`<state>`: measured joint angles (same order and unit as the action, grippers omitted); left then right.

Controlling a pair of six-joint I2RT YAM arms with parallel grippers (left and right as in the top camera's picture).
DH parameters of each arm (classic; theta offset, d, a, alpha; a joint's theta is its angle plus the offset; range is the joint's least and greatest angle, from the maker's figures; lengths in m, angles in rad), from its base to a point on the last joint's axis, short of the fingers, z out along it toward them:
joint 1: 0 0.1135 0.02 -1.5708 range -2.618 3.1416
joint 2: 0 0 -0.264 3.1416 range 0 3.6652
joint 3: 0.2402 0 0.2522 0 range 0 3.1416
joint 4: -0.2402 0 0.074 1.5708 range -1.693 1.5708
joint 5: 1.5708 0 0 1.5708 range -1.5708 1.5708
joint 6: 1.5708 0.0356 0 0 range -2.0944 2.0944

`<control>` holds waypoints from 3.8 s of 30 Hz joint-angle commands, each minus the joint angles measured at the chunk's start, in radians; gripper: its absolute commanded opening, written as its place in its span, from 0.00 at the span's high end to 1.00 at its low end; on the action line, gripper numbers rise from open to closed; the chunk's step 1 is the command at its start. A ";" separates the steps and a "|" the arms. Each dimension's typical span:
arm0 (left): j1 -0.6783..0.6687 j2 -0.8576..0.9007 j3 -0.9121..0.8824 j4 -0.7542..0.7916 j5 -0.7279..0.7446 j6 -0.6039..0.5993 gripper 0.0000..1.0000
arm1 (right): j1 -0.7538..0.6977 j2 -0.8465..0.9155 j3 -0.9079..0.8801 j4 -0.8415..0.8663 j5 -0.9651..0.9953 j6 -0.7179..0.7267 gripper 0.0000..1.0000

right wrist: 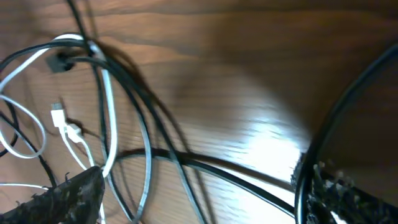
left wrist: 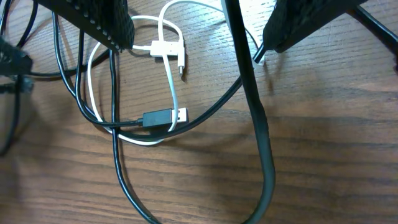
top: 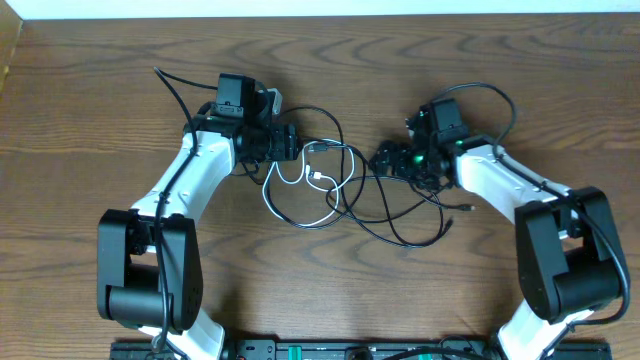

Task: Untangle cables

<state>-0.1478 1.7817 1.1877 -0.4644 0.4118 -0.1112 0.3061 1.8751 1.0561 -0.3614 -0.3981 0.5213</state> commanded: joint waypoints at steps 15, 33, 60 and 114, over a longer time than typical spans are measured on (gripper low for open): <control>-0.002 -0.021 -0.004 -0.001 -0.010 0.002 0.28 | 0.090 0.135 -0.078 0.046 0.056 -0.026 0.78; -0.002 -0.021 -0.004 -0.001 -0.010 0.002 0.28 | 0.109 0.135 -0.078 0.063 0.082 -0.024 0.93; -0.002 -0.021 -0.004 -0.001 -0.010 0.002 0.27 | 0.129 0.117 -0.063 0.039 0.107 0.002 0.43; 0.102 -0.021 -0.004 0.037 -0.039 -0.317 0.22 | 0.437 0.010 0.080 0.359 0.385 -0.081 0.11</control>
<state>-0.0479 1.7817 1.1877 -0.4309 0.3313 -0.3710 0.7345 1.8828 1.1255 -0.0124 -0.0269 0.4183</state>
